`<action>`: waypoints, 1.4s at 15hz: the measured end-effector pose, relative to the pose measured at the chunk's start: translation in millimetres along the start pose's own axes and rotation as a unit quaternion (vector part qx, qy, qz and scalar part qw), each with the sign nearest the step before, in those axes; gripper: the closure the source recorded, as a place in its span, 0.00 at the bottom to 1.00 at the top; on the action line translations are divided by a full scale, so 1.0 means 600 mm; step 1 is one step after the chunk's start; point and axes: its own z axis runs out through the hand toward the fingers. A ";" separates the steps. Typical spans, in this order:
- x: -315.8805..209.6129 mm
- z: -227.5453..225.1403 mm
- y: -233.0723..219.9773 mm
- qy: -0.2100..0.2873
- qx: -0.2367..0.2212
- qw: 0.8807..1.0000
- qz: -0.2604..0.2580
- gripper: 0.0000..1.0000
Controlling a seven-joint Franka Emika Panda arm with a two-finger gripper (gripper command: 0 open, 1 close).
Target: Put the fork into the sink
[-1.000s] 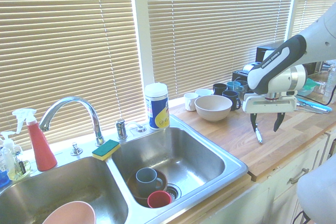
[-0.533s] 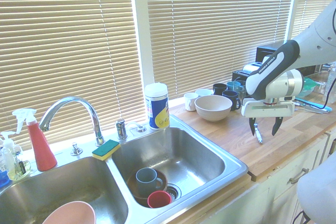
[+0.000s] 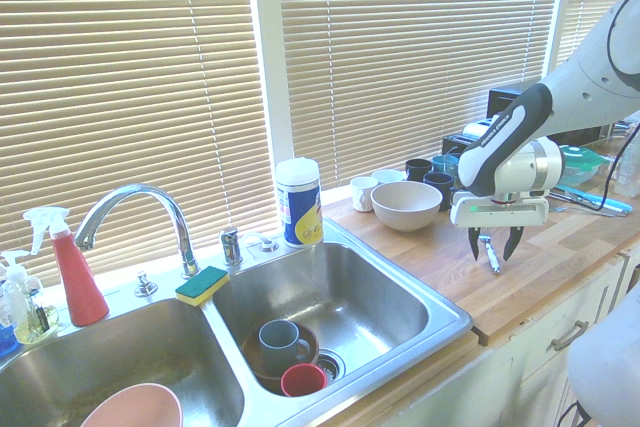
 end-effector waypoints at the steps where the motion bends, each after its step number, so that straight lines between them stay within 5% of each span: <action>1: 0.001 0.002 -0.001 -0.001 -0.001 1.000 0.001 1.00; 15: 0.043 -0.006 0.007 -0.005 0.016 1.000 0.027 1.00; 18: 0.061 -0.103 -0.015 0.000 0.046 0.999 0.010 1.00; 21: -0.015 -0.233 -0.062 0.012 0.079 0.995 -0.063 1.00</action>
